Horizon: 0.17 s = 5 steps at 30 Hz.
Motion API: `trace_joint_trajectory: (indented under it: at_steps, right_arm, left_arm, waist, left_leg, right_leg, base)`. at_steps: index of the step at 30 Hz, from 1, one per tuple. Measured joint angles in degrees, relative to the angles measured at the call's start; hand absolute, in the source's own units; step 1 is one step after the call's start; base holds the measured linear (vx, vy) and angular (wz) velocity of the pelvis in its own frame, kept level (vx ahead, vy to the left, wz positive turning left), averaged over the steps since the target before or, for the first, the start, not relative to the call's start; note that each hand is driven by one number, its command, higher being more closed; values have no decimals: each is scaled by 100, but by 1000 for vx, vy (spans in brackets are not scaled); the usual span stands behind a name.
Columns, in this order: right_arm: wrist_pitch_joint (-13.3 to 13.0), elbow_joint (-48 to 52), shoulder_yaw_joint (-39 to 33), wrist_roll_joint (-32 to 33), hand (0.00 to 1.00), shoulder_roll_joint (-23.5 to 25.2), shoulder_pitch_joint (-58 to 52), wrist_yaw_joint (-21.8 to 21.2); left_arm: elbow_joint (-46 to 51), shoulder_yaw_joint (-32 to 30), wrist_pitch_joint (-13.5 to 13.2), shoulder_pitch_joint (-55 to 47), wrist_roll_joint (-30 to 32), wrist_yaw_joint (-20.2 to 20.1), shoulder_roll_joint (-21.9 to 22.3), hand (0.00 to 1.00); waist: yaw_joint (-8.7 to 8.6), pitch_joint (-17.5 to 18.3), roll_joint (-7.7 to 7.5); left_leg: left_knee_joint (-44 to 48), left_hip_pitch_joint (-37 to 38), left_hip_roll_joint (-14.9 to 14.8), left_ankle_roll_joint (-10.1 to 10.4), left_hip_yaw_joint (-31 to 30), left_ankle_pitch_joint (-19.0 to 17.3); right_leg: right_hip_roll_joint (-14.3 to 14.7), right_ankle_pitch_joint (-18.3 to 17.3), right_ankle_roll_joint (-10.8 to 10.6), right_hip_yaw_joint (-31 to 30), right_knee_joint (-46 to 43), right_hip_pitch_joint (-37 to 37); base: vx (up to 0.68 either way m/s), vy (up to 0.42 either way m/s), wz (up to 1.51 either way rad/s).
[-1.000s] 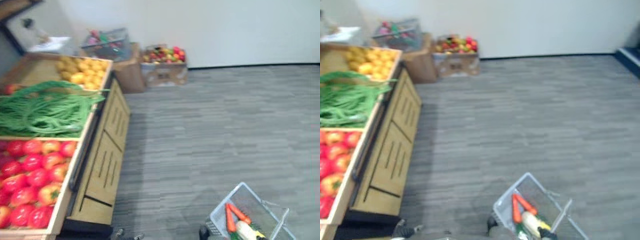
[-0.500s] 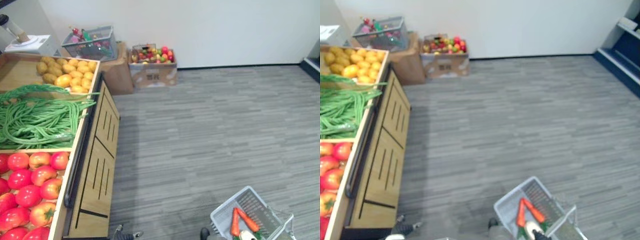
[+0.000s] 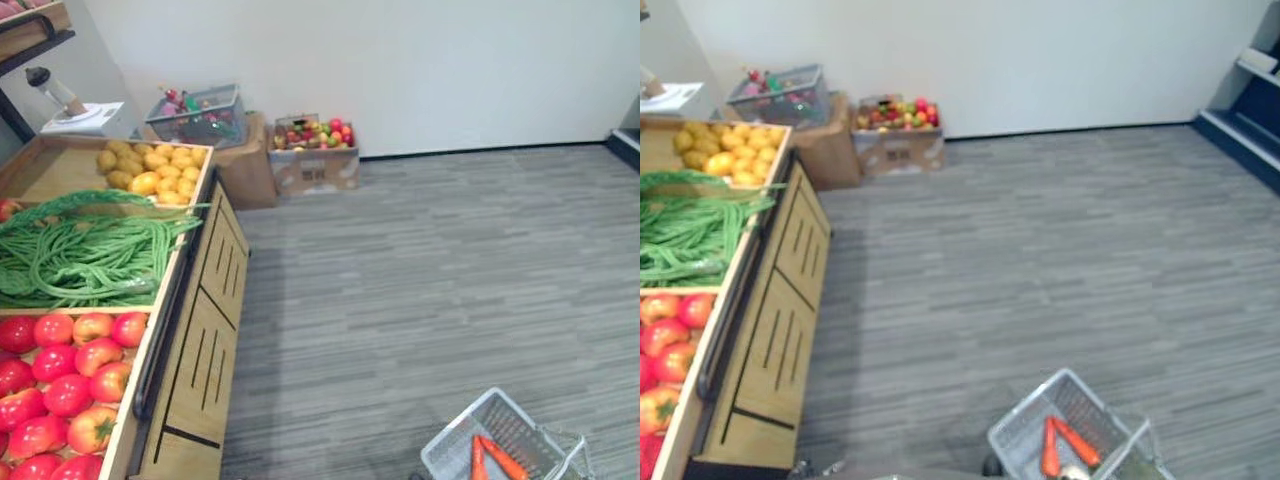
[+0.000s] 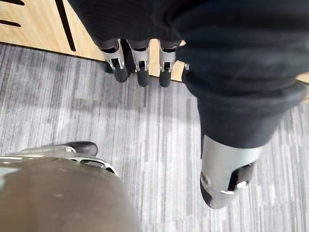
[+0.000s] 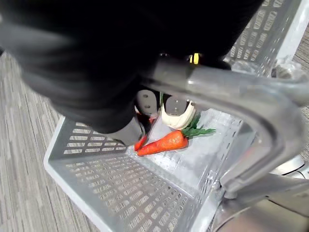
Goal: Pick vegetable in the basket
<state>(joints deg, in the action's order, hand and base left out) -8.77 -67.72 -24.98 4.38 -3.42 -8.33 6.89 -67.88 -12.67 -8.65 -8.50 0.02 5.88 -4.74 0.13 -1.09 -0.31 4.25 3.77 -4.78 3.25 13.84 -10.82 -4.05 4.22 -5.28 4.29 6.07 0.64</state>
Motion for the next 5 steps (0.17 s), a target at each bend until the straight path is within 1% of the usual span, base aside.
trace_joint_trajectory:
  at_steps: [4, 5]
  right_arm:
    - [9, -106, 7, -4, 100, -21, 47, -4]
    - [6, -114, 23, -7, 100, -21, 70, -18]
  left_arm:
    - [-61, 1, 2, 30, -17, -13, -8, 0]
    - [-99, 9, 3, 30, -151, -46, -13, 0]
  waist:
    - [2, -5, 0]
    - [2, -9, -6]
  left_leg:
    - [-64, 164, -32, 26, 0, -11]
    - [-74, 174, -21, 29, 1, -13]
  right_leg:
    - [51, 0, 0, 4, 7, -107]
    - [41, 0, 0, 4, 9, -111]
  base:
    - [45, -18, -6]
    - [0, 0, 0]
